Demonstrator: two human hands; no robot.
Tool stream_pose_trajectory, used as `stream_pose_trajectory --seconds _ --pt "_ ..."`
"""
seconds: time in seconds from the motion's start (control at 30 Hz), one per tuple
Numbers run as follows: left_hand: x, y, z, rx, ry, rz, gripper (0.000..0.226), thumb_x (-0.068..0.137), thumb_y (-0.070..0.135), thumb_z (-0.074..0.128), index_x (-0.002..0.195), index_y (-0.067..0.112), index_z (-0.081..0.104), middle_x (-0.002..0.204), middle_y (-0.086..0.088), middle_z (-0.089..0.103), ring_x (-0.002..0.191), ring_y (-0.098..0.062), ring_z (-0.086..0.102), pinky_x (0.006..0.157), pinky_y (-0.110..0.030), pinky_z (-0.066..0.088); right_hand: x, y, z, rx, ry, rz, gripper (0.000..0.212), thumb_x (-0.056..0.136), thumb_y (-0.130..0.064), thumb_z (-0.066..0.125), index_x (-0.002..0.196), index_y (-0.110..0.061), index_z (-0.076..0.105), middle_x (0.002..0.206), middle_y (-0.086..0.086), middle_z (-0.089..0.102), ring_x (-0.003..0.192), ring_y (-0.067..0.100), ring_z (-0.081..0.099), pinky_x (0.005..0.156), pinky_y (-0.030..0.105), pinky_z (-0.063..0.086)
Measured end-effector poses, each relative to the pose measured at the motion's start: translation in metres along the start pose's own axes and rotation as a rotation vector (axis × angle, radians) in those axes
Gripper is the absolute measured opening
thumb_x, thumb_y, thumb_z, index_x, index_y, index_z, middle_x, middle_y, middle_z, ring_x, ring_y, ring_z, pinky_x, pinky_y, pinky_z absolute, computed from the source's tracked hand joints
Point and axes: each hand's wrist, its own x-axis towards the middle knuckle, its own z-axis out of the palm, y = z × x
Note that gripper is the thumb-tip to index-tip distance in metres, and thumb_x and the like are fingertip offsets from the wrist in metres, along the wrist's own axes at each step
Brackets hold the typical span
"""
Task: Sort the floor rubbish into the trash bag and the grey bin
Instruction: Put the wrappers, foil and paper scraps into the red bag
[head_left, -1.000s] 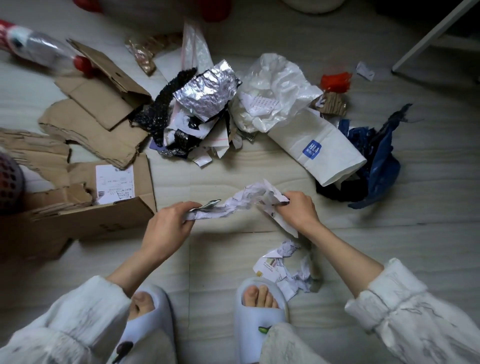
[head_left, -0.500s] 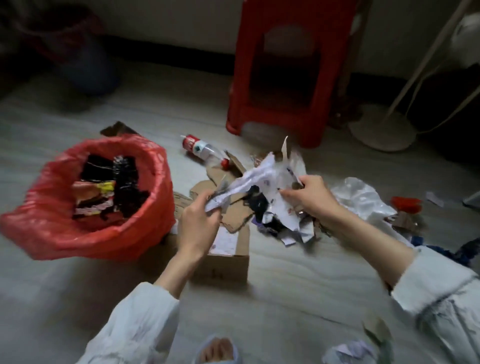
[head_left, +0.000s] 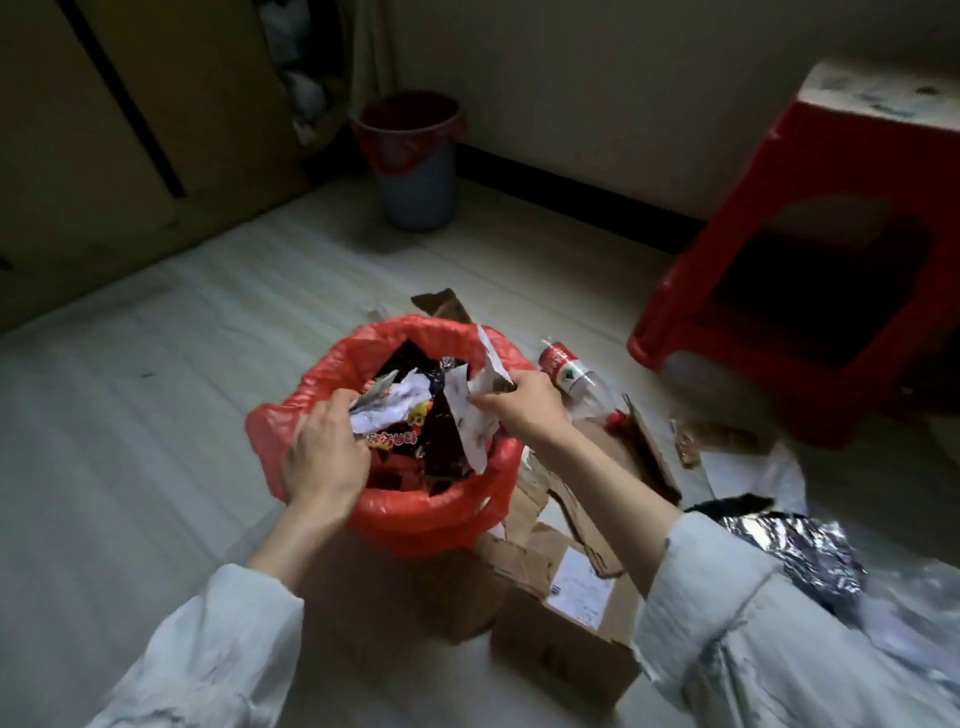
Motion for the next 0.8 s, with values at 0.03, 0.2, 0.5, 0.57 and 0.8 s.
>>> stream_pose_trajectory --seconds 0.03,0.2,0.5,0.57,0.8 --pt "0.004 -0.002 0.002 0.063 -0.061 0.022 0.050 0.079 0.002 0.050 0.127 0.018 0.047 0.121 -0.016 0.055 0.113 -0.037 0.047 0.092 -0.046 0.041 0.005 0.003 0.006 0.005 0.011 0.019 0.017 0.076 -0.017 0.070 0.089 -0.007 0.066 0.081 0.009 0.065 0.078 0.024 0.064 0.075 0.040 0.056" --pt "0.013 -0.006 0.016 -0.053 -0.502 0.029 0.087 0.077 0.025 0.068 0.147 0.023 0.016 0.150 -0.010 0.017 0.139 -0.029 0.019 0.113 -0.044 0.023 0.005 0.008 0.017 -0.098 -0.005 0.046 0.053 0.084 -0.017 0.062 0.133 -0.008 0.042 0.123 0.015 0.056 0.091 0.024 0.064 0.081 0.028 0.050" --pt "-0.029 0.035 0.022 -0.346 -0.281 0.300 0.042 0.088 0.006 0.050 0.130 0.011 0.048 0.133 -0.009 0.048 0.126 -0.023 0.043 0.103 -0.031 0.030 -0.052 0.024 -0.036 -0.158 -0.049 0.003 0.042 0.092 -0.022 0.051 0.132 -0.014 0.047 0.125 0.006 0.059 0.104 0.020 0.061 0.089 0.040 0.053" --pt "-0.045 0.053 0.021 -0.389 -0.278 0.393 0.036 0.090 0.007 0.050 0.126 0.012 0.052 0.127 -0.007 0.053 0.120 -0.021 0.048 0.101 -0.028 0.033 -0.071 0.029 -0.057 -0.195 -0.073 0.021 0.039 0.094 -0.023 0.050 0.131 -0.013 0.049 0.119 0.006 0.061 0.096 0.019 0.064 0.085 0.037 0.055" --pt "-0.139 0.138 0.054 -0.463 -0.530 0.706 0.031 0.090 0.006 0.052 0.119 0.014 0.057 0.117 -0.004 0.059 0.107 -0.018 0.056 0.090 -0.024 0.041 -0.168 0.100 -0.166 -0.343 -0.023 0.205 0.023 0.094 -0.025 0.049 0.105 -0.013 0.065 0.097 0.003 0.068 0.092 0.022 0.066 0.077 0.031 0.050"
